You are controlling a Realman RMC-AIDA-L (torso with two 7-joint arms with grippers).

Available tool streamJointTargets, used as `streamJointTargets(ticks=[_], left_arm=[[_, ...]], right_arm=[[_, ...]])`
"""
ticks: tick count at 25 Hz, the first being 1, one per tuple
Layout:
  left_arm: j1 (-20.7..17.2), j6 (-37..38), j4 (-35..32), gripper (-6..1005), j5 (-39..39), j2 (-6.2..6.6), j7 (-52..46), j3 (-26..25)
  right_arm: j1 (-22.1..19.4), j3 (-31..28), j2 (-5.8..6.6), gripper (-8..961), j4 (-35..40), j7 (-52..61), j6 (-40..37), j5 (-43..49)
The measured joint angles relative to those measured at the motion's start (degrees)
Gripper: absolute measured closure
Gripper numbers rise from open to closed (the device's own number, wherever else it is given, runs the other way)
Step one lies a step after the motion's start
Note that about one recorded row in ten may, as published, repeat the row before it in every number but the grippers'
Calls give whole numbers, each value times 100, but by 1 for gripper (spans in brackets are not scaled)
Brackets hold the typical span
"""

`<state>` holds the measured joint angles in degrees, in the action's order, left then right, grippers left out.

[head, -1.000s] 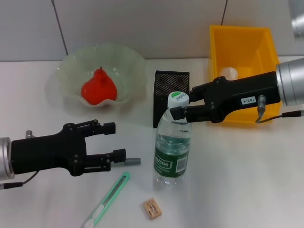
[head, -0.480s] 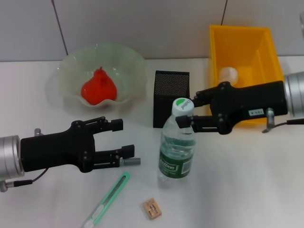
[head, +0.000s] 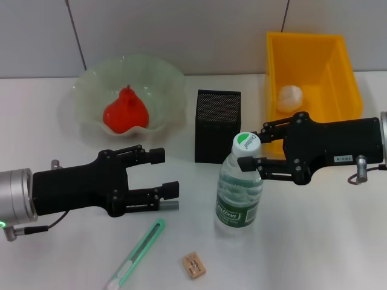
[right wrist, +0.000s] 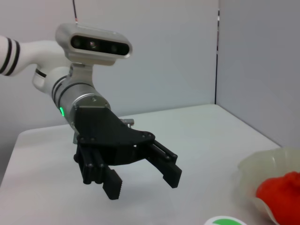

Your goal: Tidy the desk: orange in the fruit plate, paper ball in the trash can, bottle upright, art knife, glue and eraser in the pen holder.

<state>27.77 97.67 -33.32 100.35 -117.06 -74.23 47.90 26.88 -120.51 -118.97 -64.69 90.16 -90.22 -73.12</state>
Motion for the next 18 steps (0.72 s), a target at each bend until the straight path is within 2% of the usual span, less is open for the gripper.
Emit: streamJointTargets(ticks=[18], left_arm=[[65,53,22,191,-122,-9,-3,0]], right_arm=[[-87,-51,-2,523,-18,-520,-75,-107]])
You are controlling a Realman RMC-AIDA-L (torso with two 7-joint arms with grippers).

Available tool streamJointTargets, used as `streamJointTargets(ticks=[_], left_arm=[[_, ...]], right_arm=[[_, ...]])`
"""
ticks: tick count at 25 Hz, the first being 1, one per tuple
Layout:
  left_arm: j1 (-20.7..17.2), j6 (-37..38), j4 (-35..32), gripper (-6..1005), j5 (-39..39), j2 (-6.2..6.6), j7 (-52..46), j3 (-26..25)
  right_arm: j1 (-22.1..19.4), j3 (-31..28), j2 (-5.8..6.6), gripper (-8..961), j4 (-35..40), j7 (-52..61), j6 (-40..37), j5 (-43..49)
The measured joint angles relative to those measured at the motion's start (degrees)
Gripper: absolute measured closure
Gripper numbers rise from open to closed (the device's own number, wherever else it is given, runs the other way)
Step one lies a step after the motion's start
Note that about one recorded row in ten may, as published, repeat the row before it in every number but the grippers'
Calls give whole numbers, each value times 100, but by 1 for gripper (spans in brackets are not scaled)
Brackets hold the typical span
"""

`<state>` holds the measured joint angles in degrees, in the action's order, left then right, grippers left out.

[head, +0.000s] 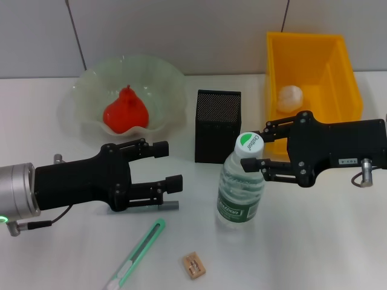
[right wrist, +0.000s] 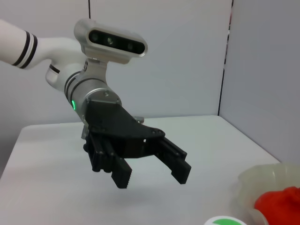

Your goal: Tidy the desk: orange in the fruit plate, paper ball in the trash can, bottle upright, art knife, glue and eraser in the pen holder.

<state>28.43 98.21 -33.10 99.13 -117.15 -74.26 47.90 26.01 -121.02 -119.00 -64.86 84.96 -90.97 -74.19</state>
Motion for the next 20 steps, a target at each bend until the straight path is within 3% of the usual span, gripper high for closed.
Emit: streamJointTargets(ticks=[9,20], left_arm=[[37,-86,73,191,16,-109,169,41],[211,-419,810,191,-157,-152,684,2]], right_arm=[[25,-8,0,524,0,3,0,-247],[190,-10,0,524,58,120,4,-341]])
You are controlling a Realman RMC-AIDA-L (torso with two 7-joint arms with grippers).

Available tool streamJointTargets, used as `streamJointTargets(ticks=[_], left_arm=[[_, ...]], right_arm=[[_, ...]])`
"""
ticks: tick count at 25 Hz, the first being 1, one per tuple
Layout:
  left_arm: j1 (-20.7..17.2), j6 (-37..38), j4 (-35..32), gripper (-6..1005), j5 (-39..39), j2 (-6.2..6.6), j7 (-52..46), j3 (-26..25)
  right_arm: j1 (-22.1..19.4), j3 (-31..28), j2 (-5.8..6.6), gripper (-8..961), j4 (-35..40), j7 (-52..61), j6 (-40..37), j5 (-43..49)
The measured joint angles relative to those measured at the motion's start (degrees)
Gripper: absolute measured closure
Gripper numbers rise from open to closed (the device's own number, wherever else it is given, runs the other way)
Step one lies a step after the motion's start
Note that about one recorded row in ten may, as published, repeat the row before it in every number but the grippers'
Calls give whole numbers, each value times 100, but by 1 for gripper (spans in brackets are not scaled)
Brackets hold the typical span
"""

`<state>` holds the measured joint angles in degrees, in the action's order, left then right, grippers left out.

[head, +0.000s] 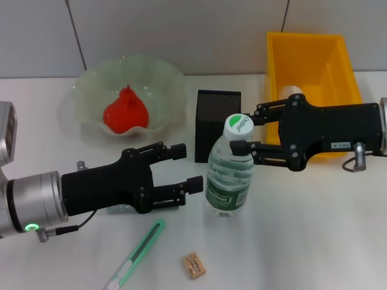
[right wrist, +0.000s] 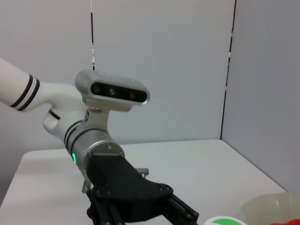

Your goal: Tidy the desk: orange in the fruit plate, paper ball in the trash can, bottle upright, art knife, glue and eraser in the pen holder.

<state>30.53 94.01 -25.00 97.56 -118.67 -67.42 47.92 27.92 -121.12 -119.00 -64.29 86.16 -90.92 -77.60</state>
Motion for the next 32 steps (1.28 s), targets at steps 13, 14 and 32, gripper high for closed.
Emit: streamJointTargets(ticks=[13,14,32], left_arm=[[46,-108,455,190,-225,-4,698,48],[48,-111,480,190,-224,-6,774,49],[70,-591,647,190,-217,-17,1255,117]], right_arm=[[81,32,0,523,59,172,-4,-129],[82,29,0,523,65,194,-4,-142],[205,0,18,524,174,324,45,-147]])
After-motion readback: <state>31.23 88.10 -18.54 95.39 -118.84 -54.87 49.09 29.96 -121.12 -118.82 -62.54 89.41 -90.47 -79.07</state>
